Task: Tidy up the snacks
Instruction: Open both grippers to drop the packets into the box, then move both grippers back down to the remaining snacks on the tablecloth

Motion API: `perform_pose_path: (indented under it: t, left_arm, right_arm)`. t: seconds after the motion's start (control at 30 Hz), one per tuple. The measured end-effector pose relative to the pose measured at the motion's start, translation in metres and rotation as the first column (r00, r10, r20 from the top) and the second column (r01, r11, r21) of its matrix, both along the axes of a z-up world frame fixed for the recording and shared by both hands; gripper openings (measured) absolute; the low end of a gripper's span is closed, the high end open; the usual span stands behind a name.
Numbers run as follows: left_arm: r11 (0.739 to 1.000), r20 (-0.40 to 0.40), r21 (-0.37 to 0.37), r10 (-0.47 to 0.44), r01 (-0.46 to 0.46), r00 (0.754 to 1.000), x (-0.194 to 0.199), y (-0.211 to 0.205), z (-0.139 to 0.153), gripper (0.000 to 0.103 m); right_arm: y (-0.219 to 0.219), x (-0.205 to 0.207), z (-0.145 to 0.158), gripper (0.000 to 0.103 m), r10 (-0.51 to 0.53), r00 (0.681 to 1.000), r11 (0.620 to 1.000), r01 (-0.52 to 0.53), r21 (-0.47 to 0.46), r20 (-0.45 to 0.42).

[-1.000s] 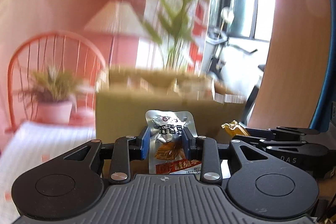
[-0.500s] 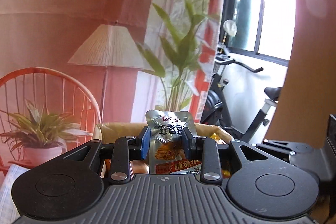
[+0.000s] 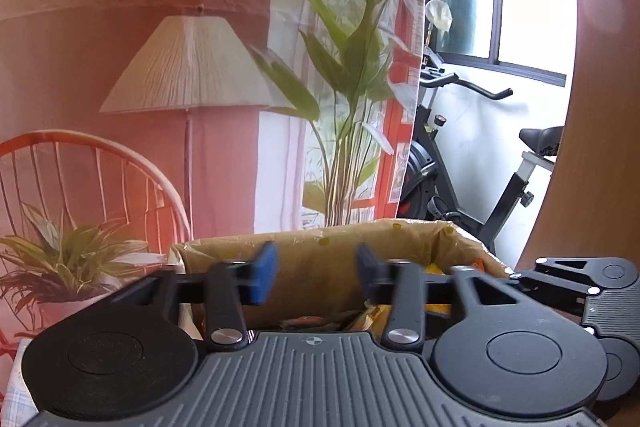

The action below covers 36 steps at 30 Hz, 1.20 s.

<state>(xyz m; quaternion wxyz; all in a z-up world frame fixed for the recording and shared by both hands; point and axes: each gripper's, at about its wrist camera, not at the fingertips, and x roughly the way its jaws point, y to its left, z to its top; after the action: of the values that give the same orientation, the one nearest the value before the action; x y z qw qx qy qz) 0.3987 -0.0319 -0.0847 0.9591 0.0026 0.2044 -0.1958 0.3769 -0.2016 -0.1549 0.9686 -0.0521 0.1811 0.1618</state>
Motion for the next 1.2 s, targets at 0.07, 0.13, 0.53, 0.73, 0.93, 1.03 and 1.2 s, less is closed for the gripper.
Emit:
perform_pose_path:
  t: [0.07, 0.13, 0.53, 0.73, 0.93, 1.03, 1.2]
  left_arm:
    - [1.000, 0.011, -0.001, -0.001, 0.001, 1.000, -0.002, 0.002, 0.001, 0.061]
    - [1.000, 0.020, 0.012, -0.004, 0.004, 1.000, -0.007, 0.003, 0.004, 0.061]
    - [1.000, 0.042, -0.001, -0.005, 0.005, 0.999, -0.054, 0.025, 0.017, 0.064]
    - [1.000, 0.034, -0.017, 0.009, -0.009, 0.999, -0.080, 0.044, 0.013, 0.069]
    - [1.000, 0.033, -0.027, 0.001, 0.000, 0.999, -0.103, 0.058, 0.005, 0.090]
    - [1.000, 0.028, -0.021, -0.002, 0.003, 1.000, -0.113, 0.061, -0.001, 0.093]
    - [1.000, 0.031, -0.003, -0.007, 0.007, 1.000, -0.128, 0.066, -0.011, 0.094]
  right_arm:
    - [-0.003, -0.002, -0.001, 0.046, -0.009, 1.000, 1.000, 0.009, 0.002, -0.005]
    - [-0.007, -0.006, 0.000, 0.053, -0.023, 1.000, 1.000, 0.023, 0.012, 0.002]
    - [-0.016, -0.051, 0.012, 0.066, -0.042, 0.998, 0.998, 0.039, 0.053, 0.040]
    - [-0.020, -0.074, 0.008, 0.073, -0.052, 0.998, 0.995, 0.048, 0.086, 0.047]
    - [-0.018, -0.093, 0.000, 0.089, -0.045, 0.997, 0.995, 0.040, 0.090, 0.061]
    - [-0.018, -0.100, -0.004, 0.097, -0.044, 0.997, 0.994, 0.037, 0.104, 0.062]
    - [-0.017, -0.110, -0.009, 0.103, -0.042, 0.997, 0.992, 0.035, 0.124, 0.059]
